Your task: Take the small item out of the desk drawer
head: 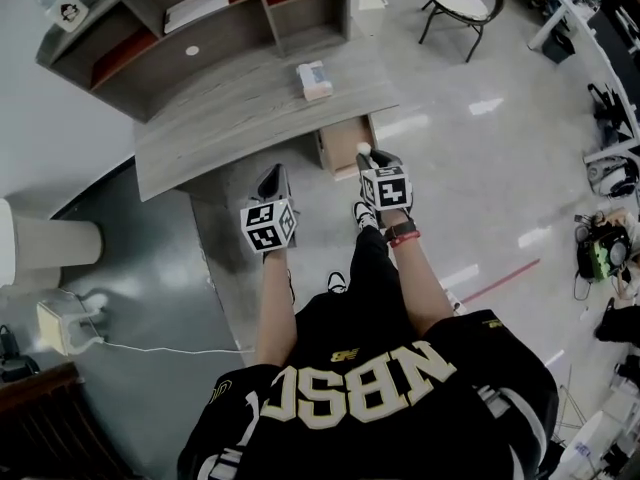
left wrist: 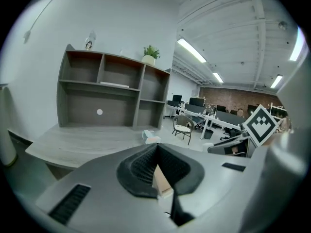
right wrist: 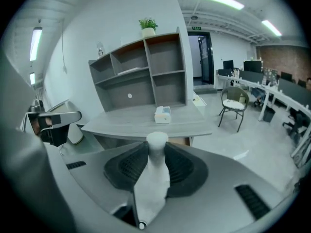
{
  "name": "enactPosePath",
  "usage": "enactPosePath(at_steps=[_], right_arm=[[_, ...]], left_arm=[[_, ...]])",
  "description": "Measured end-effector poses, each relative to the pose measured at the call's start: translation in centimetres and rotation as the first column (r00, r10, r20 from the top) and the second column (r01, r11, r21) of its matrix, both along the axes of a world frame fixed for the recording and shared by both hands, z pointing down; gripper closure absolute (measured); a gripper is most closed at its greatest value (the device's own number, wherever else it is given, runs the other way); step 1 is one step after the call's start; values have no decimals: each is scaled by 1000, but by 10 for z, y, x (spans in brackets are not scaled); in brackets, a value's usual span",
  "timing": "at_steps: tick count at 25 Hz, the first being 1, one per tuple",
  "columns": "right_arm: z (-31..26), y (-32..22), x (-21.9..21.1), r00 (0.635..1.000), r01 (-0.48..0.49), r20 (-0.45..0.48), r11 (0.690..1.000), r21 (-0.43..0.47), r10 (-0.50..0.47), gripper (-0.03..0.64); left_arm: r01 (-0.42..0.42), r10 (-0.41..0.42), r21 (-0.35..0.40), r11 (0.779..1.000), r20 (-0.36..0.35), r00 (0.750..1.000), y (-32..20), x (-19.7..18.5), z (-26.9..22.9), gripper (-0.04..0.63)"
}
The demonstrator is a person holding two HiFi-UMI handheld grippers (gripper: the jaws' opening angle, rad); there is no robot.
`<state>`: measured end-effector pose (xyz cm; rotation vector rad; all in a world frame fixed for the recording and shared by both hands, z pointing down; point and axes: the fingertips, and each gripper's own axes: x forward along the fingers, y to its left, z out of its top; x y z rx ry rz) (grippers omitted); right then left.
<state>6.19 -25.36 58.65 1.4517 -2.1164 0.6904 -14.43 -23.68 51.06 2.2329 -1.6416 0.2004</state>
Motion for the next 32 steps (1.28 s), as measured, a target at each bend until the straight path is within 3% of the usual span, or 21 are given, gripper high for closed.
enactPosePath(at_steps=[12, 21, 32], right_arm=[[-97, 14, -23, 998, 24, 47, 974, 224, -35, 500], [-175, 29, -26, 997, 10, 69, 897, 443, -45, 500], [-214, 47, -24, 998, 12, 49, 815, 579, -49, 502]], left_arm=[[24, -30, 150, 988, 34, 999, 21, -20, -73, 582], [38, -49, 268, 963, 35, 998, 39, -25, -126, 582], [56, -74, 381, 923, 32, 997, 59, -21, -164, 583]])
